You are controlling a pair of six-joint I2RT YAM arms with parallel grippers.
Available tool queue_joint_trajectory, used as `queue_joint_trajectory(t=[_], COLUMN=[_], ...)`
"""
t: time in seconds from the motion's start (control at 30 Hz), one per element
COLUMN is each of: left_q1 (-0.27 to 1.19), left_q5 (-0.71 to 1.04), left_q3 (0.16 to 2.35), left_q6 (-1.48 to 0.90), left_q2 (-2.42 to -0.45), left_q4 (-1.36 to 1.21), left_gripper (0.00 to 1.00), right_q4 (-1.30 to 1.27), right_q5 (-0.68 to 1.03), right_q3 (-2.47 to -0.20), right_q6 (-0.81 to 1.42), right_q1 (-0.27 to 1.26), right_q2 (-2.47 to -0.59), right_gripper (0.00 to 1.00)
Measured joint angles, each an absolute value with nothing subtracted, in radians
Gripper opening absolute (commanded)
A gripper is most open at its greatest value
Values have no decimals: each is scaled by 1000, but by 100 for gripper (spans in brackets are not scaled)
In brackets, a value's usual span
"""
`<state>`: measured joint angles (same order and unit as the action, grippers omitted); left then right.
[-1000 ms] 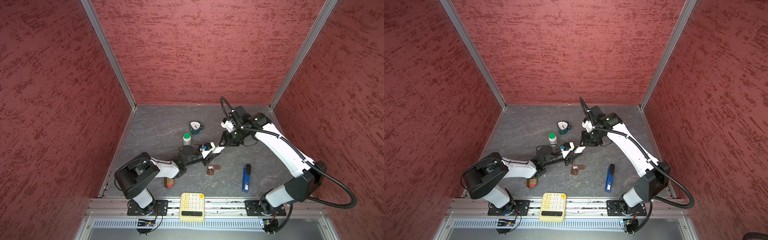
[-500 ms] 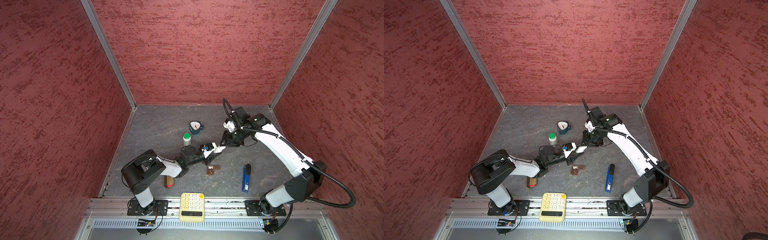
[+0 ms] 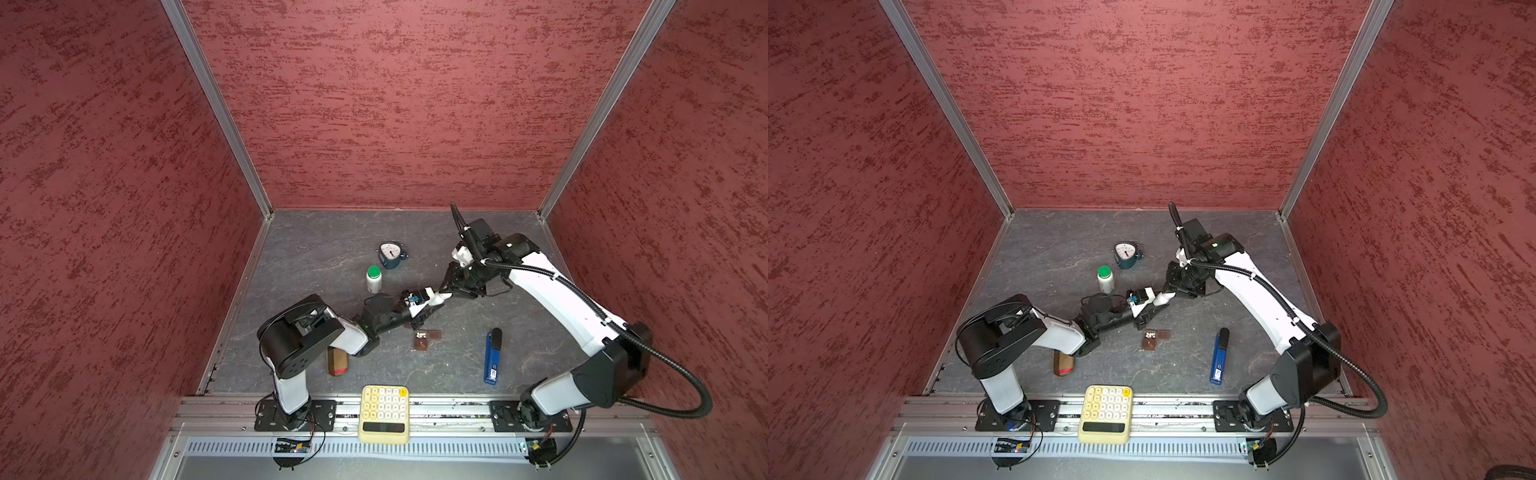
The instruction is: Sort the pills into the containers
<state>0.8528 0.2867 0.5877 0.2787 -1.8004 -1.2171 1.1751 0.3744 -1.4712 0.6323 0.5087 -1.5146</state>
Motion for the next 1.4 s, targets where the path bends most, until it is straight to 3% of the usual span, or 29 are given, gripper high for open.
queue_joint_trajectory(t=[0.3, 0.77, 1.17, 1.4], left_q1=[854, 853, 853, 853], left_q5=[288, 298, 325, 341], left_q3=[599, 633, 628, 627], left_q6=[282, 262, 235, 221], left_q2=[-1802, -1837, -1834, -1830], left_q4=[-1251, -1279, -1265, -1244], left_gripper=[0, 0, 0, 0], right_q4=[1171, 1250, 1262, 1253], right_q5=[375, 322, 263, 307], right_q3=[-1470, -1558, -1647, -1644], right_q6=[637, 603, 468, 414], right_q1=[510, 508, 507, 507], right_q2=[-1514, -1491, -1509, -1530], right_gripper=[43, 68, 70, 65])
